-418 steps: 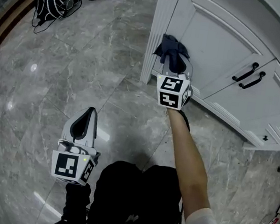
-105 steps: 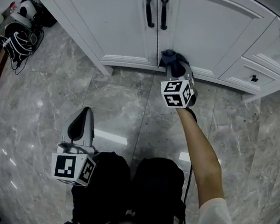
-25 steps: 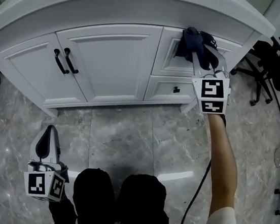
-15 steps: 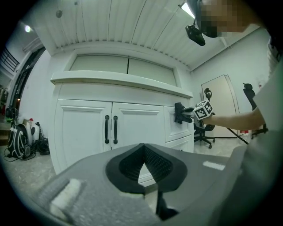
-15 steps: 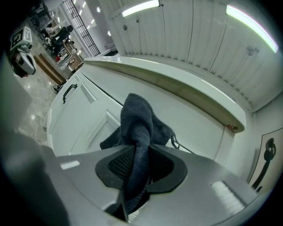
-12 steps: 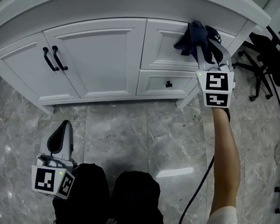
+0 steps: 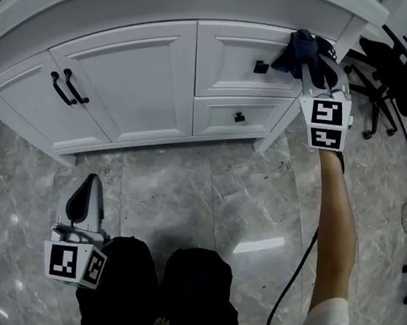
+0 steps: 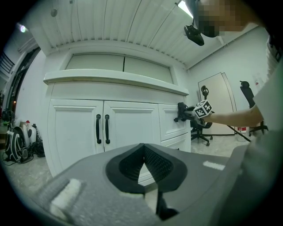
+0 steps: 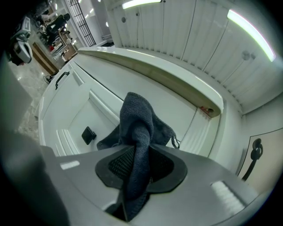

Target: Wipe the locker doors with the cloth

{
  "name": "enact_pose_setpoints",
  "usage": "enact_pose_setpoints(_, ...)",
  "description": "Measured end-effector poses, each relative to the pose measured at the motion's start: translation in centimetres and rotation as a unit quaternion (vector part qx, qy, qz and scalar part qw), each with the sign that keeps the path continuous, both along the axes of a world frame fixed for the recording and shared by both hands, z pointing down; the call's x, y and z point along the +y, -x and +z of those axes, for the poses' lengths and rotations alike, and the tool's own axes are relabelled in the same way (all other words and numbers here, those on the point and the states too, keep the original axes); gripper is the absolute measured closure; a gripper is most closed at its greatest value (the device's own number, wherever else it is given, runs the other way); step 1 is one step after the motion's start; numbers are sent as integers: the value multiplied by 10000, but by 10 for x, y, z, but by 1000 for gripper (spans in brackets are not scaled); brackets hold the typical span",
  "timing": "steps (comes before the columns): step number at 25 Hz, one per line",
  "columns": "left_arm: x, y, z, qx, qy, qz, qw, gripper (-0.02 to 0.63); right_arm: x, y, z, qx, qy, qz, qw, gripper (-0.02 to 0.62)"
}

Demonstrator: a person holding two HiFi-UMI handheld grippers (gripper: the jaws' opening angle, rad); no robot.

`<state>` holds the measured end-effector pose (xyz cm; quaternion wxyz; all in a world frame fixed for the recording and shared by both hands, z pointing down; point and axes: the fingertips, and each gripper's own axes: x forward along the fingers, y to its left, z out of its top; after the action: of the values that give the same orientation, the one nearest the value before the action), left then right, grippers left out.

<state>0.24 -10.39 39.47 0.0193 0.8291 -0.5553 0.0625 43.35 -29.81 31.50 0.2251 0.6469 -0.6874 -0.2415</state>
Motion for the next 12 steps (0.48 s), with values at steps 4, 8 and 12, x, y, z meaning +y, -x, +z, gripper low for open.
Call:
enact_pose_setpoints(4, -1, 2, 1, -19, 14, -17, 10000, 604, 1, -7, 3, -89, -71, 113, 9999, 512)
enact_pose_setpoints(8, -2, 8, 2, -19, 35, -68, 10000, 604, 2, -12, 16, -161, 15, 185, 9997, 512)
enact_pose_setpoints(12, -1, 10, 5, 1, 56, -76, 10000, 604, 2, -12, 40, -202, 228, 210, 9993, 512)
